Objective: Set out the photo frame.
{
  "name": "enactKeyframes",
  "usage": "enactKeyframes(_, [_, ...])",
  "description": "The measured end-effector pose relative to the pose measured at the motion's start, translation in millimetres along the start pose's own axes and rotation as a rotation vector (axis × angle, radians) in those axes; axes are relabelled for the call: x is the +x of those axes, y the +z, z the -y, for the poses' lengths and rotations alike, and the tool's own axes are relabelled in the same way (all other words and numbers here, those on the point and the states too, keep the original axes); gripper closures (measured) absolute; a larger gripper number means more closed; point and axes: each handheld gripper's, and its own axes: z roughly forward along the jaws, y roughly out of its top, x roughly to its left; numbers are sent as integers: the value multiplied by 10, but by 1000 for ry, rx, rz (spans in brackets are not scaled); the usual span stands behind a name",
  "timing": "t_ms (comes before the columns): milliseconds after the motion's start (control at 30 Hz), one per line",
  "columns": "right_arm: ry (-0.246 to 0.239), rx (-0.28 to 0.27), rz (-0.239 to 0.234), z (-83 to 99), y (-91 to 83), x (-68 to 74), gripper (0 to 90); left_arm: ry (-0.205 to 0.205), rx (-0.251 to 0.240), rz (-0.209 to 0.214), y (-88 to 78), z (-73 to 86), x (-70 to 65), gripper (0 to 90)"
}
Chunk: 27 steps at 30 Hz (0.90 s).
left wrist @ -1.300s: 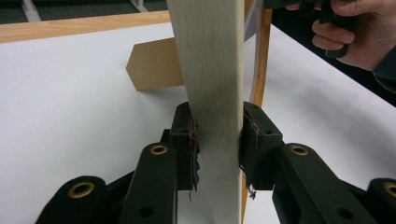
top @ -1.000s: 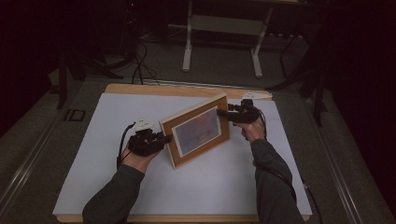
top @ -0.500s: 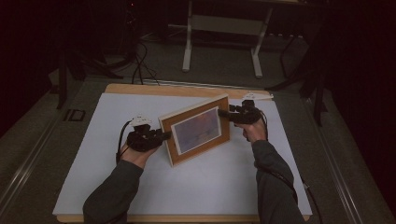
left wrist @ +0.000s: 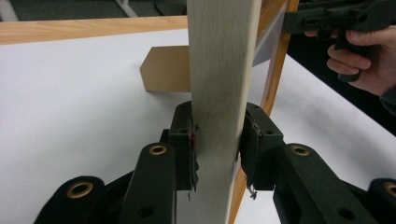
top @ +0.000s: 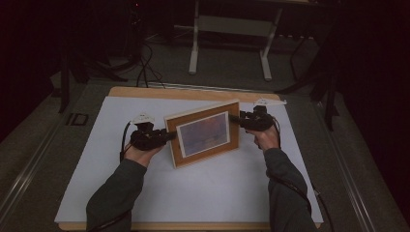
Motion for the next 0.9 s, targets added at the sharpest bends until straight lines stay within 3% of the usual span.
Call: enactKeyframes(900, [9, 0, 68, 74, -103, 122, 606, 14, 15, 9, 81, -122, 173, 674])
